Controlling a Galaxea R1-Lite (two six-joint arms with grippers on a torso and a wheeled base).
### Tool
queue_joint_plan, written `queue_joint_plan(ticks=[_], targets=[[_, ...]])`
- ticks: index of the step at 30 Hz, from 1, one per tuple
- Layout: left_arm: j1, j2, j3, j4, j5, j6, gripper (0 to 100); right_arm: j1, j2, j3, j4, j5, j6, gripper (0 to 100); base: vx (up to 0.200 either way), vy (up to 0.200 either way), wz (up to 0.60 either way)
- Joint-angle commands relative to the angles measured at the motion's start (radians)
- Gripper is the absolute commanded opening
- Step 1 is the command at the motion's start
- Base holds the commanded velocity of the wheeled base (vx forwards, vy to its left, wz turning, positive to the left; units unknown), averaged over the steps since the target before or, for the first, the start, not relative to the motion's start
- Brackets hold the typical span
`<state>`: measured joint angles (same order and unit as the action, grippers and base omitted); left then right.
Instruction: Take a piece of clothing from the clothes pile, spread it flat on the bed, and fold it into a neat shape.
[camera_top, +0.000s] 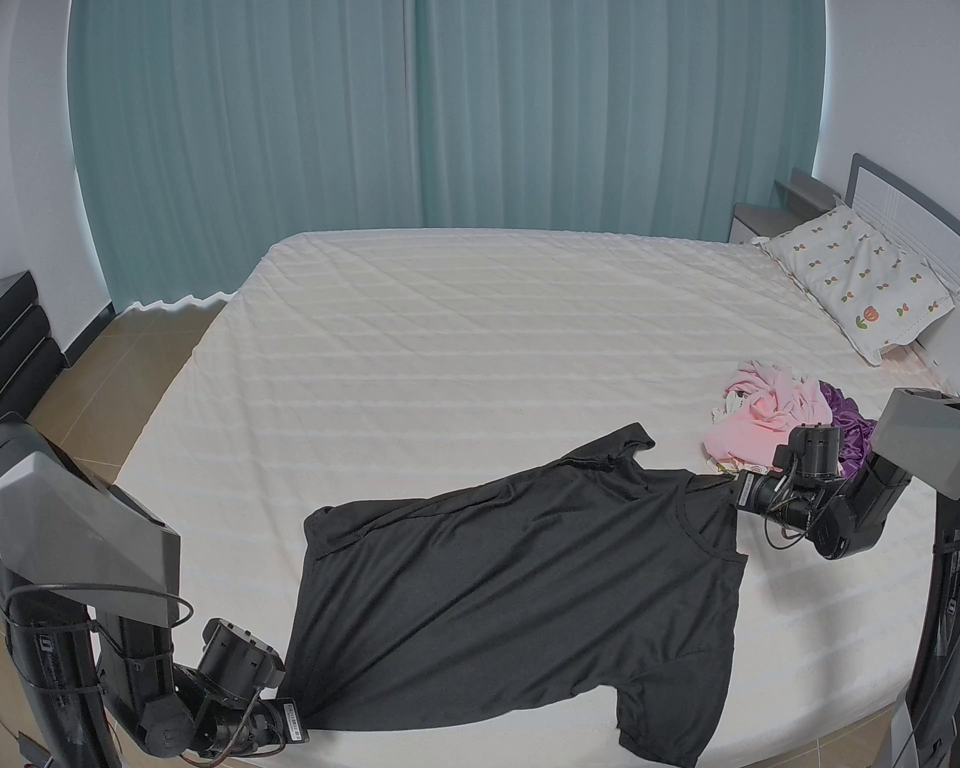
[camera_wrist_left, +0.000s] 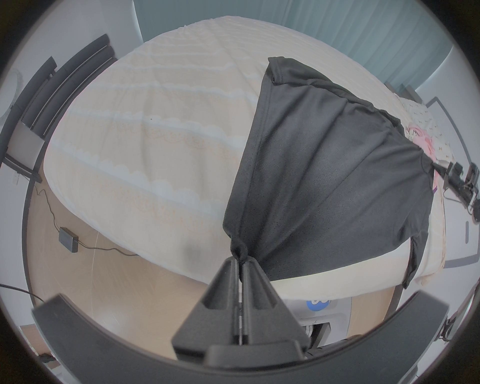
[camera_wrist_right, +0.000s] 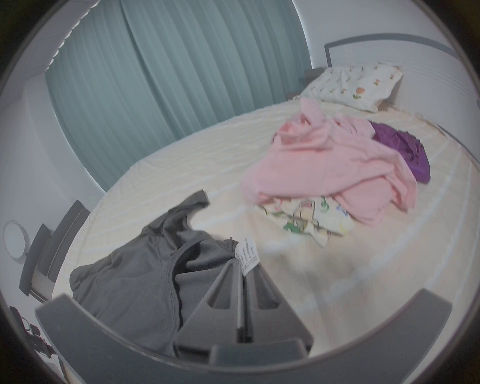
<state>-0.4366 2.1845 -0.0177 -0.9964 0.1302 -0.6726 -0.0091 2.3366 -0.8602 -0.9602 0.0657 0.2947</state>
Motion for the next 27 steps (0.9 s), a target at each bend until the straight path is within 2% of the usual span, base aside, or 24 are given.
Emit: queue_joint_plan(ticks=[1, 12, 13, 14, 15, 21, 24, 27], targets=[[-0.039, 0.023, 0.018, 0.001, 0.002, -0.015, 0, 0.001, 0.009, -0.065, -0.005, -0.003, -0.017, 0, 0.0, 0.0, 0.0], [-0.067, 0.028, 0.018, -0.01, 0.002, -0.032, 0, 0.018, 0.112, -0.094, -0.071, -0.032, -0.026, 0, 0.0, 0.0, 0.0], [-0.067, 0.028, 0.018, -0.01, 0.002, -0.032, 100, 0.018, 0.115, -0.091, -0.071, -0.032, -0.026, 0, 0.0, 0.0, 0.0], [-0.067, 0.028, 0.018, -0.01, 0.0, -0.032, 100, 0.02, 0.118, -0.089, -0.071, -0.032, -0.026, 0, 0.0, 0.0, 0.0], [-0.065, 0.029, 0.018, -0.011, 0.0, -0.032, 100, 0.026, 0.121, -0.088, -0.072, -0.032, -0.023, 100, 0.0, 0.0, 0.0], [-0.063, 0.032, 0.018, -0.028, -0.001, -0.032, 100, 0.017, 0.096, -0.059, -0.069, -0.032, 0.018, 100, 0.0, 0.0, 0.0], [-0.03, 0.015, 0.018, -0.068, 0.005, -0.03, 100, -0.012, 0.029, -0.025, -0.06, -0.029, 0.13, 100, 0.0, 0.0, 0.0], [0.012, -0.025, 0.018, -0.131, 0.019, -0.019, 100, -0.005, -0.048, 0.066, -0.058, -0.003, 0.241, 100, 0.0, 0.0, 0.0]])
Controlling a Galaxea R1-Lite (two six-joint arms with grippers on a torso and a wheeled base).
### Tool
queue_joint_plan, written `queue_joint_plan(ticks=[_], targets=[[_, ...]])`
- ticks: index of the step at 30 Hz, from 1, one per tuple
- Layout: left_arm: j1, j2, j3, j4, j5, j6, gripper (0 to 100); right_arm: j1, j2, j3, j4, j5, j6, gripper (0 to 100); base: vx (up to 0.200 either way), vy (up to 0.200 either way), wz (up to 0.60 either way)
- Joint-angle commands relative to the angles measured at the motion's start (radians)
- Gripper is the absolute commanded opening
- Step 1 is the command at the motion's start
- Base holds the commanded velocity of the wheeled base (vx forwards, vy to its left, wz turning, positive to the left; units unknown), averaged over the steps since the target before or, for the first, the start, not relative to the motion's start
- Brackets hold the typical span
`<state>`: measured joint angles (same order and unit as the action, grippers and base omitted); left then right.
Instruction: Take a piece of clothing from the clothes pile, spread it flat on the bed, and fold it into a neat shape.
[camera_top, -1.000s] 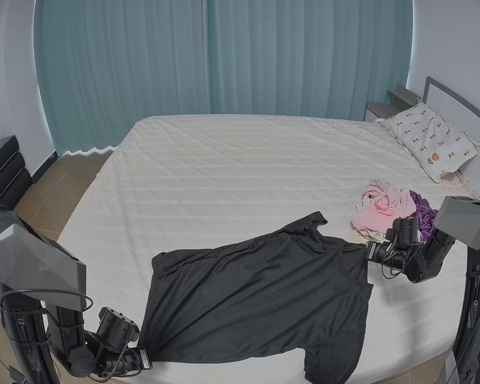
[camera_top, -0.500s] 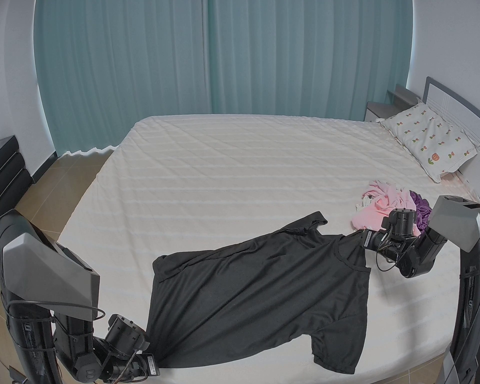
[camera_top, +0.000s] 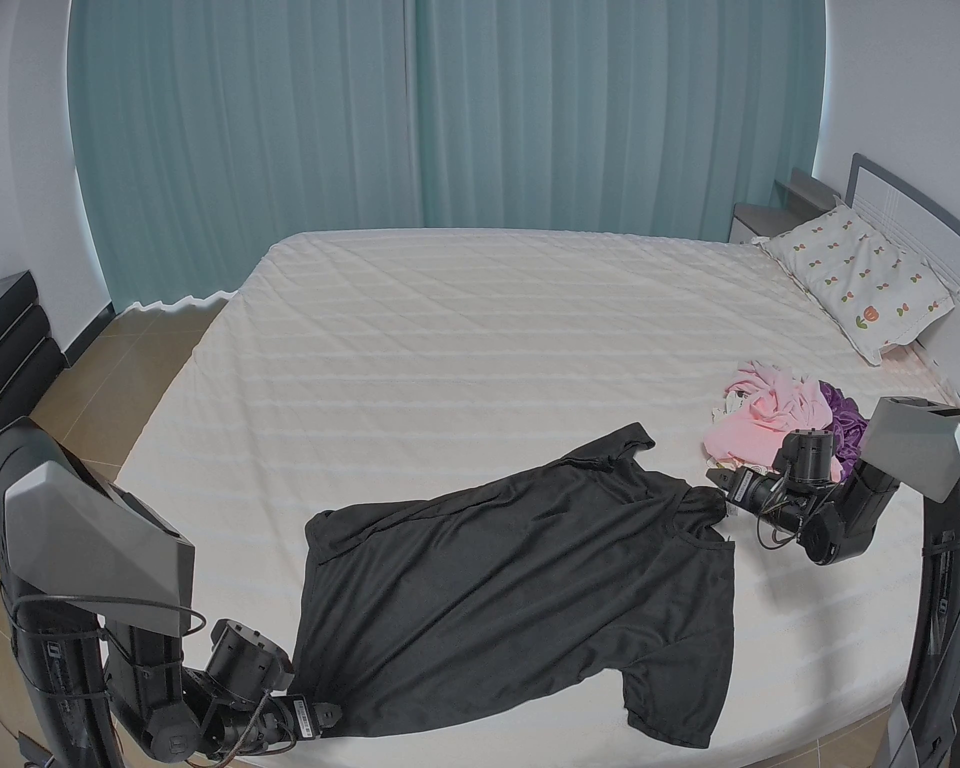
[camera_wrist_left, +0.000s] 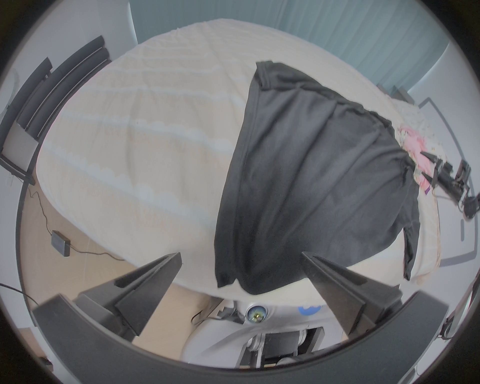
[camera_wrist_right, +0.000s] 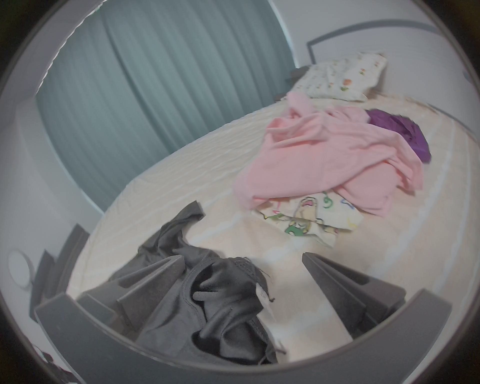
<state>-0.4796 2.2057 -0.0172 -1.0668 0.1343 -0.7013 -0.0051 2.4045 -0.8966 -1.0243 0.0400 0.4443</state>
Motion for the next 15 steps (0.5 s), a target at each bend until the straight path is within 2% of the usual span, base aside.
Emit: queue_joint_plan(ticks=[1, 3, 5, 9, 11, 15], targets=[[0.061, -0.06, 0.017, -0.078, 0.021, 0.009, 100, 0.002, -0.14, 0.148, 0.004, 0.044, 0.123, 100, 0.0, 0.0, 0.0], [0.061, -0.084, 0.017, -0.102, 0.033, 0.011, 100, 0.047, -0.185, 0.243, -0.01, 0.078, 0.183, 100, 0.0, 0.0, 0.0], [0.059, -0.113, 0.017, -0.124, 0.042, 0.008, 100, 0.089, -0.231, 0.337, -0.02, 0.081, 0.251, 100, 0.0, 0.0, 0.0], [0.053, -0.118, 0.017, -0.131, 0.05, 0.002, 100, 0.129, -0.274, 0.467, -0.022, 0.078, 0.274, 100, 0.0, 0.0, 0.0], [0.053, -0.116, 0.017, -0.117, 0.054, -0.032, 100, 0.151, -0.278, 0.53, -0.025, 0.078, 0.274, 100, 0.0, 0.0, 0.0], [0.049, -0.115, 0.017, -0.113, 0.044, -0.139, 100, 0.185, -0.277, 0.608, -0.043, 0.078, 0.294, 100, -0.2, 0.0, 0.0]])
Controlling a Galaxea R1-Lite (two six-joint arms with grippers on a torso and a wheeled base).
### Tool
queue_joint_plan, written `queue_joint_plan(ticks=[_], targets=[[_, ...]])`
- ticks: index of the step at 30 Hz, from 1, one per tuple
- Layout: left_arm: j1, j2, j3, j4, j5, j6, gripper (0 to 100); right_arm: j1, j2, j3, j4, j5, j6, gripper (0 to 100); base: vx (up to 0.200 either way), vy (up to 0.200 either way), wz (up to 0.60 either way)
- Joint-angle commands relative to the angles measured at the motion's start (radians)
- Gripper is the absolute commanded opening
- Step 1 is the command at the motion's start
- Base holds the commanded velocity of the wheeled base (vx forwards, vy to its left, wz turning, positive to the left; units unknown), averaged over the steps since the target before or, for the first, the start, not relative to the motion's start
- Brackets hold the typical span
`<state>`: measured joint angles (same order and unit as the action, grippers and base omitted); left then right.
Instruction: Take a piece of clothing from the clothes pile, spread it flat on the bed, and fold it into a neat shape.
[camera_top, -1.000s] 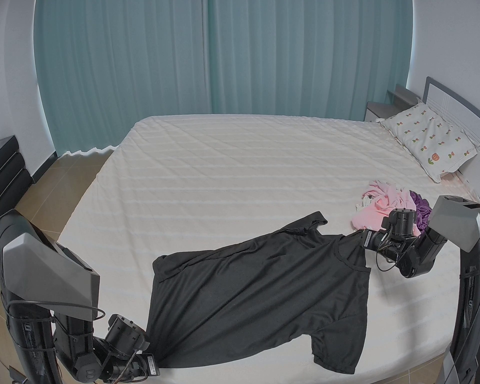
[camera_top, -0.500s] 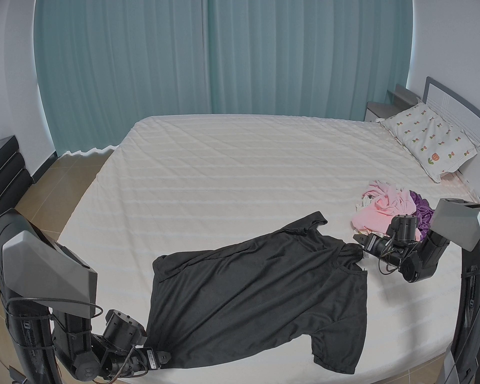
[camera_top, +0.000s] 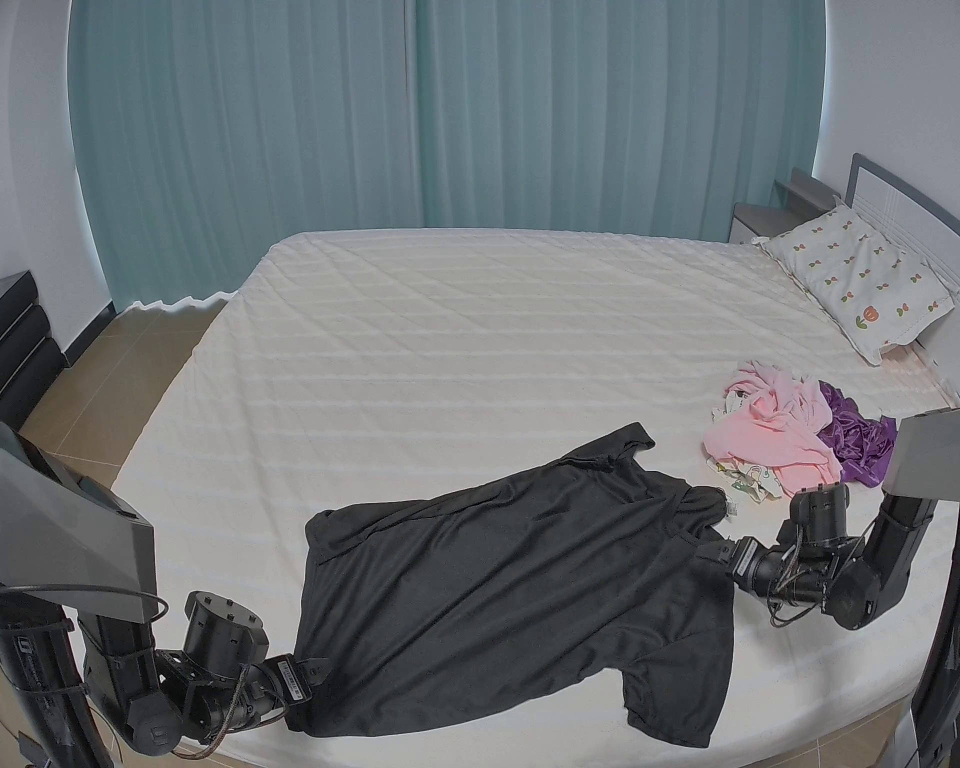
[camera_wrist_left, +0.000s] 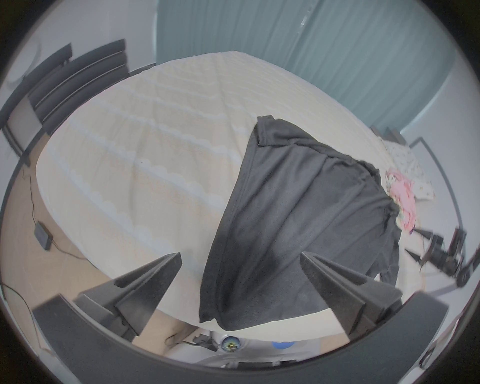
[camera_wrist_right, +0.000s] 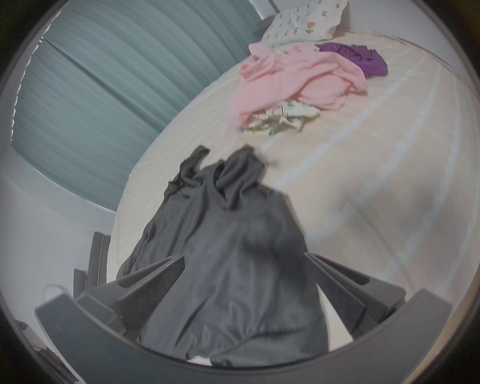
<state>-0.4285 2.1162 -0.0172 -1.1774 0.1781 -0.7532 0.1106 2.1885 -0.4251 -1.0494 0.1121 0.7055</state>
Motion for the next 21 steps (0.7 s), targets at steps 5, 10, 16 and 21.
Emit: queue_joint_plan(ticks=[5, 10, 16, 21], targets=[[-0.018, 0.03, 0.017, -0.004, -0.015, -0.106, 100, 0.104, -0.009, 0.197, -0.121, -0.025, 0.04, 100, -0.2, 0.0, 0.0], [-0.013, 0.088, 0.017, -0.011, -0.034, -0.11, 100, 0.112, 0.068, 0.236, -0.196, -0.038, 0.054, 100, -0.12, 0.0, 0.0], [-0.015, 0.119, 0.013, -0.051, -0.037, -0.144, 100, 0.115, 0.091, 0.253, -0.21, -0.042, 0.057, 100, 0.0, 0.0, 0.0], [-0.016, 0.189, -0.059, -0.074, -0.015, -0.183, 100, 0.124, 0.097, 0.259, -0.212, -0.042, 0.055, 100, 0.0, 0.0, 0.0]])
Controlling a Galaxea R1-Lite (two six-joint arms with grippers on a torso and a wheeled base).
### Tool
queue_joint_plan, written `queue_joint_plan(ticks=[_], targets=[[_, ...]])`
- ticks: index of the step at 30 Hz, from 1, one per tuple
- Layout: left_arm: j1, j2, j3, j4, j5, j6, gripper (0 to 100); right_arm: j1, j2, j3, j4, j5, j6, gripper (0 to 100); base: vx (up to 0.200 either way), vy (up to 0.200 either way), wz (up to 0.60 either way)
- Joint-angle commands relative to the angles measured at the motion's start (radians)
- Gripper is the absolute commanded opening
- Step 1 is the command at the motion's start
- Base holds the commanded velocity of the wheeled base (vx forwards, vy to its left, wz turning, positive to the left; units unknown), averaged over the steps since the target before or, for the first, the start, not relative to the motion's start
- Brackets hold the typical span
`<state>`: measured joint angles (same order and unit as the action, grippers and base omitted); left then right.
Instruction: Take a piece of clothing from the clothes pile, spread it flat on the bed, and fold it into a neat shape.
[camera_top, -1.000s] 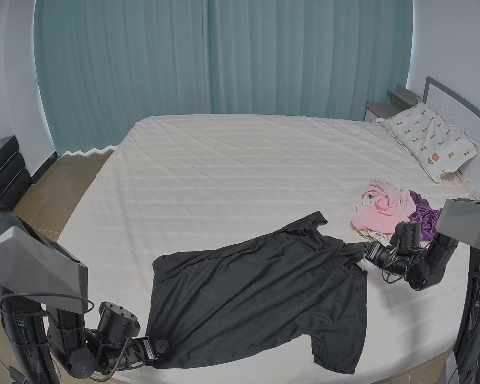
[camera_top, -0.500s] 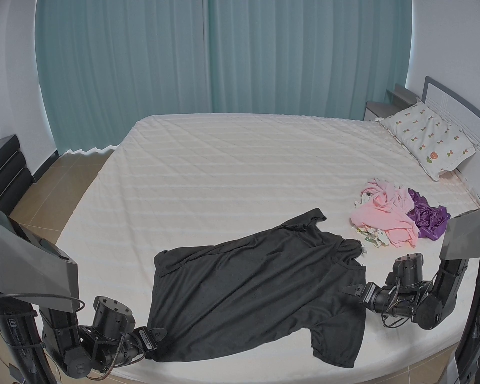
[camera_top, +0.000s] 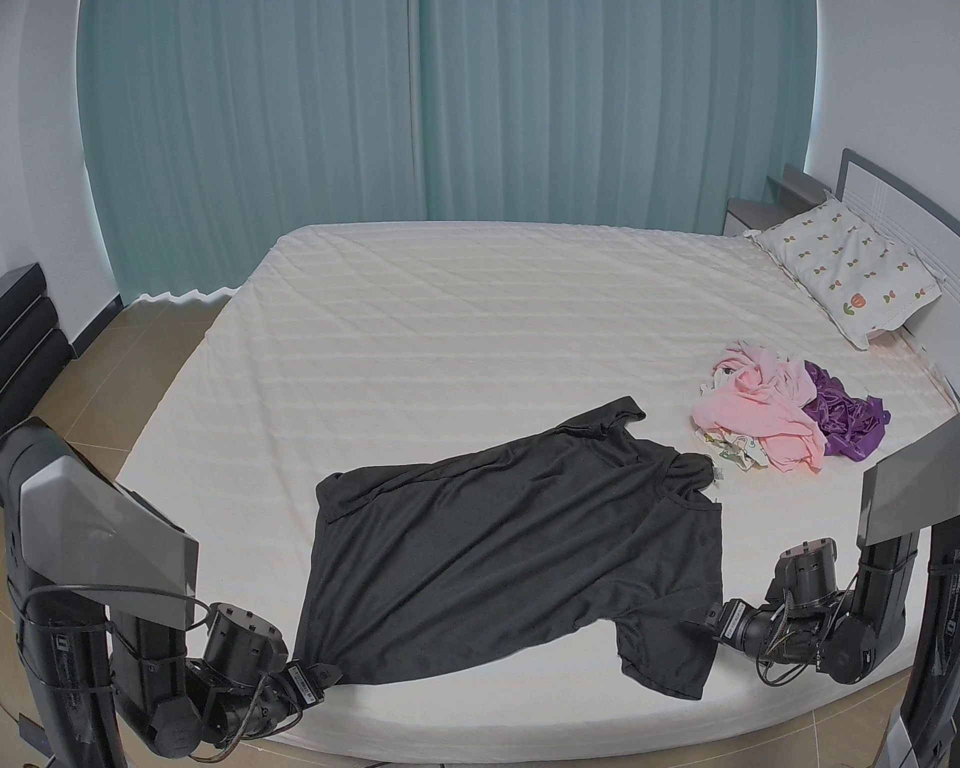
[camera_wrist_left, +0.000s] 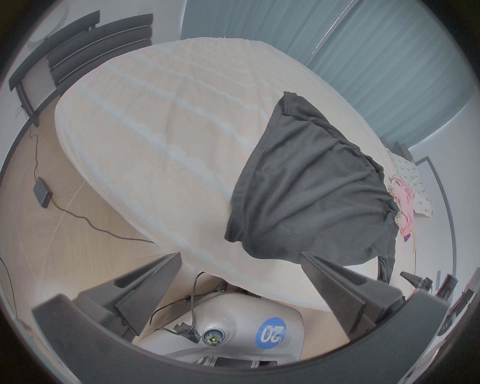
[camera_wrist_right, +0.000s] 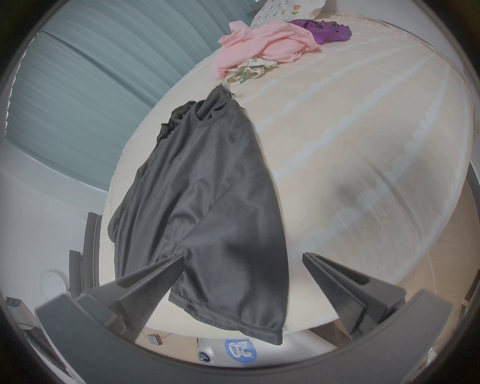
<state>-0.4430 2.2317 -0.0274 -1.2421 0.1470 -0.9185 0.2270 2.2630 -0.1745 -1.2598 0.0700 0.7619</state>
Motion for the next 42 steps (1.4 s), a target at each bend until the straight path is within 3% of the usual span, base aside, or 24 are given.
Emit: queue_joint_plan(ticks=[1, 9, 12, 13, 18, 26, 30, 38, 39, 42], targets=[[-0.002, 0.075, -0.052, -0.01, 0.017, -0.017, 100, 0.008, 0.023, 0.009, -0.001, 0.001, -0.003, 100, 0.0, 0.0, 0.0], [-0.019, 0.137, -0.157, -0.008, 0.121, -0.02, 100, 0.038, 0.029, 0.039, -0.006, -0.003, -0.012, 100, 0.0, 0.0, 0.0], [-0.014, 0.164, -0.189, -0.01, 0.181, -0.02, 100, 0.051, 0.033, 0.076, -0.004, -0.009, -0.056, 100, 0.0, 0.0, 0.0], [-0.011, 0.166, -0.193, -0.01, 0.186, -0.02, 0, 0.051, 0.036, 0.084, -0.004, -0.01, -0.07, 100, 0.0, 0.0, 0.0], [-0.01, 0.167, -0.19, -0.01, 0.194, -0.046, 0, 0.054, 0.078, 0.127, -0.036, -0.009, -0.142, 100, 0.0, 0.0, 0.0], [0.009, 0.157, -0.172, -0.023, 0.177, -0.066, 0, 0.104, 0.184, 0.173, -0.236, -0.016, -0.135, 100, 0.0, 0.0, 0.0], [0.01, 0.158, -0.169, -0.025, 0.174, -0.066, 0, 0.152, 0.202, 0.173, -0.259, -0.033, -0.127, 100, 0.0, 0.0, 0.0], [0.01, 0.158, -0.167, -0.025, 0.172, -0.066, 0, 0.164, 0.23, 0.173, -0.302, -0.041, -0.087, 100, 0.0, 0.0, 0.0], [0.01, 0.158, -0.167, -0.025, 0.172, -0.066, 0, 0.164, 0.23, 0.173, -0.302, -0.041, -0.087, 0, 0.0, 0.0, 0.0], [0.01, 0.16, -0.167, -0.025, 0.172, -0.066, 0, 0.164, 0.227, 0.173, -0.297, -0.062, -0.088, 0, 0.0, 0.0, 0.0]])
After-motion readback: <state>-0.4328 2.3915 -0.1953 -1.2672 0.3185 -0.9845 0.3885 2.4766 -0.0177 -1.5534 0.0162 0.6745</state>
